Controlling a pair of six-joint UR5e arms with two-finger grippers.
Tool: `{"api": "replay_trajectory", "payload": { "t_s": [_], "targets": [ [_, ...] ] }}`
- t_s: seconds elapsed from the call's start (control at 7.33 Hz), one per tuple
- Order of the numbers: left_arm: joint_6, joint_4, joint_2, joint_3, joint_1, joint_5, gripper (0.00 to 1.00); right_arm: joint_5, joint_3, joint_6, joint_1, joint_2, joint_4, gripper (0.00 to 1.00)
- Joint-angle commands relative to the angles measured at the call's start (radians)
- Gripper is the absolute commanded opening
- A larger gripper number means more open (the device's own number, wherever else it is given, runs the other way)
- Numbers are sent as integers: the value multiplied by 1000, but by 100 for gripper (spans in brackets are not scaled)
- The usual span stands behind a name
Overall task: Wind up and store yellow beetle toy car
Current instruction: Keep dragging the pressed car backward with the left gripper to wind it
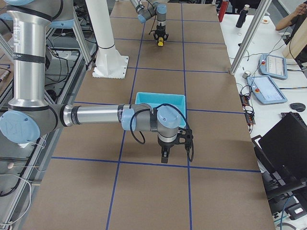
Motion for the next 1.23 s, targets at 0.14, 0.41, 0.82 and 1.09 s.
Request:
{"api": "replay_trajectory", "payload": {
  "t_s": [0.14, 0.41, 0.82, 1.09],
  "targets": [
    [5, -29, 18, 0, -13, -34, 5, -1, 8, 0, 3, -3, 0, 100],
    [4, -65, 31, 0, -26, -51, 5, -4, 8, 0, 3, -3, 0, 100],
    [2, -199, 78, 49, -36, -60, 5, -5, 8, 0, 3, -3, -2, 100],
    [4, -202, 81, 51, -61, -94, 5, -7, 8, 0, 3, -4, -2, 100]
  ]
}}
